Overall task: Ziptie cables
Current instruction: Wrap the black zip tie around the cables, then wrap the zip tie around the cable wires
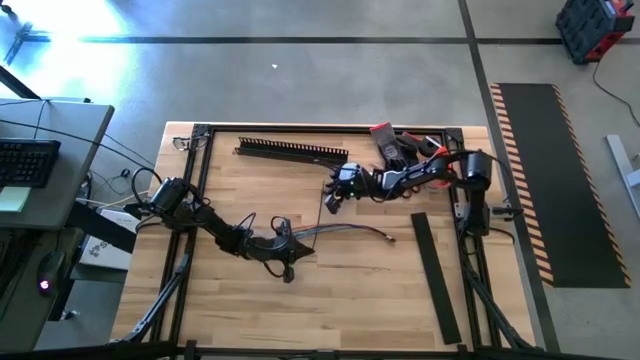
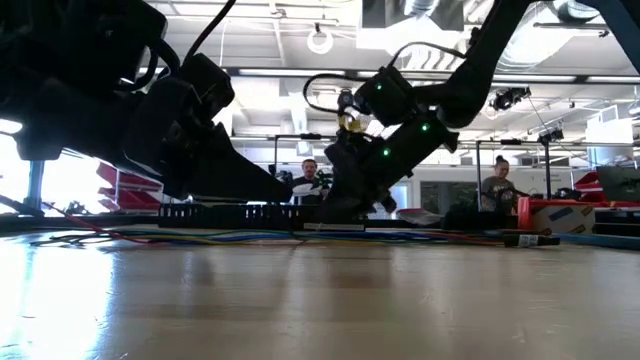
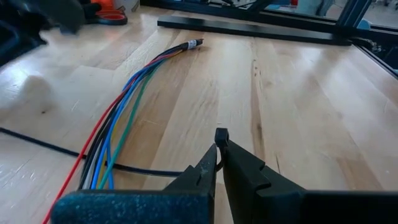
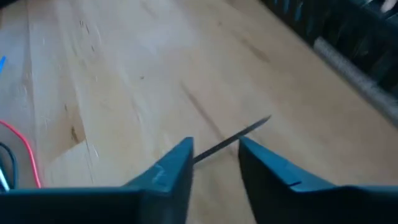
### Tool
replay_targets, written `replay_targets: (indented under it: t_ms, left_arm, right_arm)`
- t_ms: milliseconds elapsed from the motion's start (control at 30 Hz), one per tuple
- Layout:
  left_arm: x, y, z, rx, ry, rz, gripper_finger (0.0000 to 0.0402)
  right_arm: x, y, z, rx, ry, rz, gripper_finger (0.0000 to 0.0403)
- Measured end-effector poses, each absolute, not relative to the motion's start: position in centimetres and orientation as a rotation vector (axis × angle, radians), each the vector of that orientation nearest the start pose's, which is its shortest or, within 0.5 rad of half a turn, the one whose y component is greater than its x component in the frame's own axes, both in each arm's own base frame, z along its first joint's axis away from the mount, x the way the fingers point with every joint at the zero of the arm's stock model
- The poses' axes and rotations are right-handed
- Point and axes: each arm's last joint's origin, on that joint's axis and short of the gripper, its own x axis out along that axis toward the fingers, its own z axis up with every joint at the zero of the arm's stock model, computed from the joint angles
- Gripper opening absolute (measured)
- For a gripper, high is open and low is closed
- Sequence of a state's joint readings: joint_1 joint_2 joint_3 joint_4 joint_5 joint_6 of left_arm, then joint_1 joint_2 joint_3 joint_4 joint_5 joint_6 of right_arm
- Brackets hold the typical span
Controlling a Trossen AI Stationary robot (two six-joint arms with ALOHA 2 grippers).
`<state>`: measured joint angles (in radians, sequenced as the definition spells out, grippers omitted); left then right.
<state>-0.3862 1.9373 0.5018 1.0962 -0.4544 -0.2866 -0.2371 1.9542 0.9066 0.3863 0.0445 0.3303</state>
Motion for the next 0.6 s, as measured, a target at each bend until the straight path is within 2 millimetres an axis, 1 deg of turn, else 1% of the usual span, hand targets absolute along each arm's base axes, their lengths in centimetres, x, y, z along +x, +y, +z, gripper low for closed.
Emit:
replay_targets:
  t_ms: [100, 233, 333, 400, 467, 600]
  left_arm:
    - [27.8, -10.0, 8.4, -0.146, 0.299, 0.107, 0.0]
    - [27.8, -10.0, 8.4, -0.145, 0.3, 0.105, 0.0]
    - [27.8, -10.0, 8.3, -0.143, 0.305, 0.105, 0.0]
    - [27.8, -10.0, 8.3, -0.143, 0.306, 0.105, 0.0]
    - [27.8, -10.0, 8.3, -0.142, 0.308, 0.104, 0.0]
    - [27.8, -10.0, 8.3, -0.142, 0.307, 0.105, 0.0]
  right_arm:
    - [35.8, -9.5, 10.9, 0.375, 0.597, -0.373, 0.0164]
    - [35.7, -10.6, 9.4, 0.467, 0.604, -0.331, 0.0219]
    - [36.0, -11.0, 8.4, 0.52, 0.569, -0.277, 0.0241]
    - [36.3, -10.9, 7.9, 0.532, 0.555, -0.249, 0.0244]
    - [36.4, -10.6, 7.8, 0.533, 0.555, -0.234, 0.0238]
    - [36.6, -9.7, 7.7, 0.514, 0.573, -0.193, 0.0195]
